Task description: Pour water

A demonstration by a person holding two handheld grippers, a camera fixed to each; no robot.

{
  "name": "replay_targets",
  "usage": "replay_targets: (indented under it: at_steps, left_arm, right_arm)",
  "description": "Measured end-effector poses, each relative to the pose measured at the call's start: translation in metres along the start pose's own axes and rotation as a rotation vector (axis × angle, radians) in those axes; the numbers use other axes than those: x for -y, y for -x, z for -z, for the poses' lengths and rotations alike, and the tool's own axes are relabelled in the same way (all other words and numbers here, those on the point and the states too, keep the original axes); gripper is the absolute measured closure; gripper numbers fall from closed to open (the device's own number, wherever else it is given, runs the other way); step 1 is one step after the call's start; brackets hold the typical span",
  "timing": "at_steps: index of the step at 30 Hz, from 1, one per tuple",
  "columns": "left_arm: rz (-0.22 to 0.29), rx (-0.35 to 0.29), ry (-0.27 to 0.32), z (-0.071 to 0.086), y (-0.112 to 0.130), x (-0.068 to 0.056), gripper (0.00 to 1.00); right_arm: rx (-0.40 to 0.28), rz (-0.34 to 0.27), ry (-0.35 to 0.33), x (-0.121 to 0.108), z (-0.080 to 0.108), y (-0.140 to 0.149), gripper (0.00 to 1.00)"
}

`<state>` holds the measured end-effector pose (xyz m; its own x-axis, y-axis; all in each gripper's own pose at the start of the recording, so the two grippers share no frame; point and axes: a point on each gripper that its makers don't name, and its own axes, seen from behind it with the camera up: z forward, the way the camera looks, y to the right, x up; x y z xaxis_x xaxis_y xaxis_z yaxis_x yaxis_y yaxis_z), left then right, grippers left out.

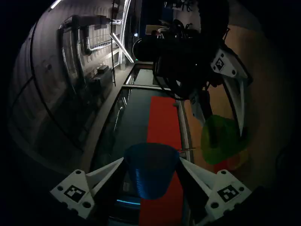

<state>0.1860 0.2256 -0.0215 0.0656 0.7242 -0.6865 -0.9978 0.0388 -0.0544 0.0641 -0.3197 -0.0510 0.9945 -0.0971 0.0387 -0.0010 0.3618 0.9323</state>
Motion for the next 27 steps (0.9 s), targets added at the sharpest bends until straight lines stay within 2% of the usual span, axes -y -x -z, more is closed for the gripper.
replay_targets:
  at_steps: [12, 27]
  left_arm:
    - [-0.014, -0.002, -0.004, -0.0005, -0.0015, 0.0021, 0.15]
    - [-0.019, 0.000, -0.001, -0.0016, -0.0020, -0.0012, 0.15]
  right_arm:
    - [-0.001, 0.000, 0.001, -0.0003, 0.0000, -0.0022, 0.01]
    - [0.000, 0.002, 0.002, -0.0009, 0.0003, -0.0039, 0.01]
